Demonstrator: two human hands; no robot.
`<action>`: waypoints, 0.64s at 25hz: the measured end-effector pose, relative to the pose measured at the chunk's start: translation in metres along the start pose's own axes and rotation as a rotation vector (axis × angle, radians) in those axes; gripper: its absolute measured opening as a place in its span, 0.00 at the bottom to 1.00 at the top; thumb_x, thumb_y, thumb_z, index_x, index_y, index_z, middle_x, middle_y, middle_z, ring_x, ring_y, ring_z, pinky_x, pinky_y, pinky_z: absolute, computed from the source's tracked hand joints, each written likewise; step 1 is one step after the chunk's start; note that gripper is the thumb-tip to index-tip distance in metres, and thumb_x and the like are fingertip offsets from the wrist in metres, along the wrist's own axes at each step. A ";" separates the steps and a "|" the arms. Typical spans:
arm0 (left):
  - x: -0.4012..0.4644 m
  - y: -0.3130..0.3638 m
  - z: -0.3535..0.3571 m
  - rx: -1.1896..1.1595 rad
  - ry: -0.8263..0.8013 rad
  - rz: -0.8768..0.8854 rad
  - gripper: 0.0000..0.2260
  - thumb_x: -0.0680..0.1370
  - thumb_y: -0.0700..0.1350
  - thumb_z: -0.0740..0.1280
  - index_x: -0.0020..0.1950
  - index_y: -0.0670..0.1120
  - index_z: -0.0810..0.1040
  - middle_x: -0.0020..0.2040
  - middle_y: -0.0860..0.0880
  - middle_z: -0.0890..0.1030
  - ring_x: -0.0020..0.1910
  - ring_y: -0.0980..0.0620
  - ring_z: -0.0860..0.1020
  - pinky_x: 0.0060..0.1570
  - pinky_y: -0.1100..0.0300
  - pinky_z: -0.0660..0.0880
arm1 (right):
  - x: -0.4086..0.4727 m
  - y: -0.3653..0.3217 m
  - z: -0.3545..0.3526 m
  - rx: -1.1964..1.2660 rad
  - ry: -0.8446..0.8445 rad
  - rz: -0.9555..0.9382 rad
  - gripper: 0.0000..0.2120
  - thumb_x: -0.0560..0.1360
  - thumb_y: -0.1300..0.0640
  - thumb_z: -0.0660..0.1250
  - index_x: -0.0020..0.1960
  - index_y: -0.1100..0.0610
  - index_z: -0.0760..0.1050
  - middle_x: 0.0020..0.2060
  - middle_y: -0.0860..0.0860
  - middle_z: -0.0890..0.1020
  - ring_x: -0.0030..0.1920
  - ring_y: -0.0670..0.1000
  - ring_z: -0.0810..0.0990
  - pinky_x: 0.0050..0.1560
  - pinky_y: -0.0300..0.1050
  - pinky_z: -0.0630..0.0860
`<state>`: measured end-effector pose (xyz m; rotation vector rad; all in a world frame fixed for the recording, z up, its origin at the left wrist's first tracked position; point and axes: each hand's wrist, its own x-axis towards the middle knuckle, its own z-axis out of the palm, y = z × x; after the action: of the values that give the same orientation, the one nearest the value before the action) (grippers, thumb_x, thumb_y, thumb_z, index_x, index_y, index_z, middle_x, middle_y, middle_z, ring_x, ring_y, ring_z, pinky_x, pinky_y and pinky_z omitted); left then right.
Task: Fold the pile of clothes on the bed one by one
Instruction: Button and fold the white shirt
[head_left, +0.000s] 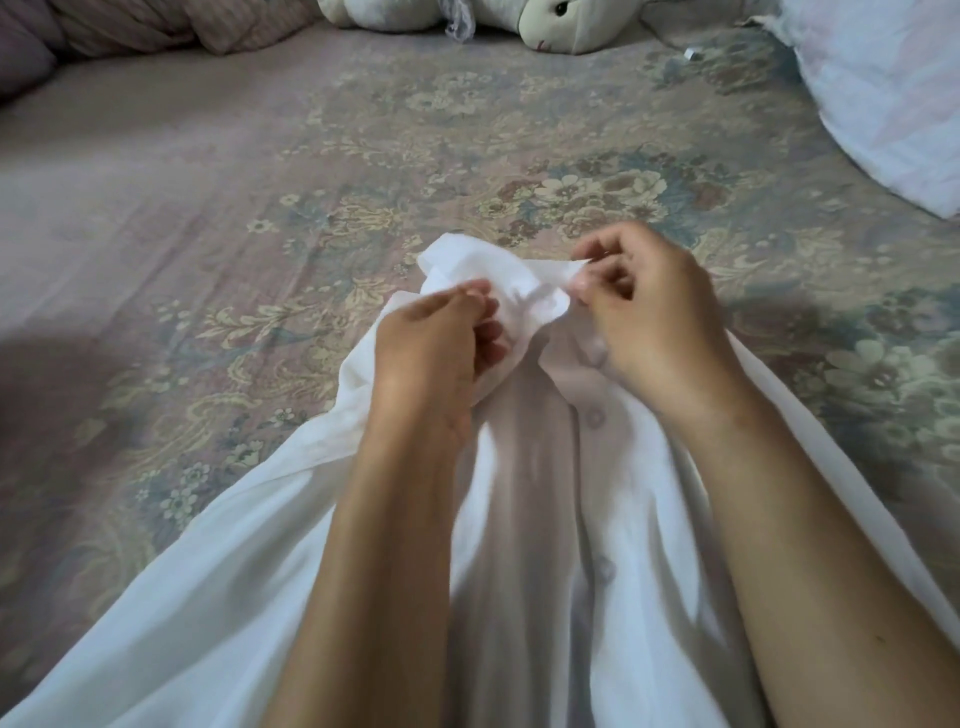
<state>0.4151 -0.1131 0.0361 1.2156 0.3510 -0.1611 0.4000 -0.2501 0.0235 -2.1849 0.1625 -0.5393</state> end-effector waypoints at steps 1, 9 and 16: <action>0.001 0.004 -0.004 0.089 0.059 0.148 0.05 0.79 0.36 0.63 0.47 0.42 0.79 0.35 0.48 0.79 0.28 0.57 0.74 0.28 0.66 0.73 | 0.003 0.005 -0.008 -0.108 0.033 0.010 0.11 0.76 0.65 0.63 0.53 0.53 0.77 0.43 0.48 0.80 0.46 0.48 0.78 0.49 0.42 0.73; 0.024 -0.040 -0.032 1.276 0.319 0.494 0.25 0.75 0.52 0.66 0.70 0.47 0.67 0.68 0.46 0.72 0.69 0.46 0.65 0.69 0.51 0.52 | 0.015 0.043 -0.009 -0.442 -0.012 0.277 0.14 0.77 0.50 0.64 0.51 0.62 0.76 0.52 0.62 0.79 0.54 0.62 0.76 0.49 0.51 0.71; 0.053 0.028 0.016 1.182 0.317 0.562 0.12 0.81 0.46 0.59 0.61 0.42 0.70 0.61 0.42 0.74 0.58 0.39 0.74 0.50 0.50 0.67 | 0.094 0.027 -0.023 -0.538 0.099 0.184 0.11 0.79 0.61 0.60 0.57 0.67 0.74 0.57 0.65 0.77 0.60 0.63 0.73 0.55 0.51 0.70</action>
<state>0.4762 -0.1145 0.0472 2.4714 0.1503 0.3800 0.4764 -0.3115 0.0457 -2.6235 0.6166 -0.5423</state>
